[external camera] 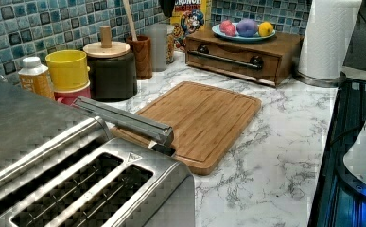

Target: Close the oven.

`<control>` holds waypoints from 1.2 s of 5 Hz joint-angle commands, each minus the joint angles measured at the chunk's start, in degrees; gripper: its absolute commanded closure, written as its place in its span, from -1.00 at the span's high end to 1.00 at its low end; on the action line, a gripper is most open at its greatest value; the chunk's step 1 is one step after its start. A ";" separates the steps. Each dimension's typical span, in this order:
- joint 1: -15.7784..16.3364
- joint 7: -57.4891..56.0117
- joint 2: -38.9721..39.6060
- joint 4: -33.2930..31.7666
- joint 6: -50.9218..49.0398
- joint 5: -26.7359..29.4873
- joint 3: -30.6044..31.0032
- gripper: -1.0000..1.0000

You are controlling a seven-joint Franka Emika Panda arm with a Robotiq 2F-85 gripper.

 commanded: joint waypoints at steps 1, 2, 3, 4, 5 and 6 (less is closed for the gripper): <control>-1.89 -21.13 -0.09 -12.17 16.82 18.03 -5.14 -1.00; -2.08 -28.13 1.09 -14.17 19.33 26.84 -4.97 -1.00; -1.87 -33.52 3.72 -13.23 17.13 30.91 -4.43 -1.00; -0.95 -38.50 5.06 -14.73 19.97 34.13 -2.65 -1.00; -0.73 -42.93 7.56 -15.99 23.86 38.90 -2.26 -1.00; -1.45 -48.79 10.31 -16.37 27.12 43.95 -2.22 -1.00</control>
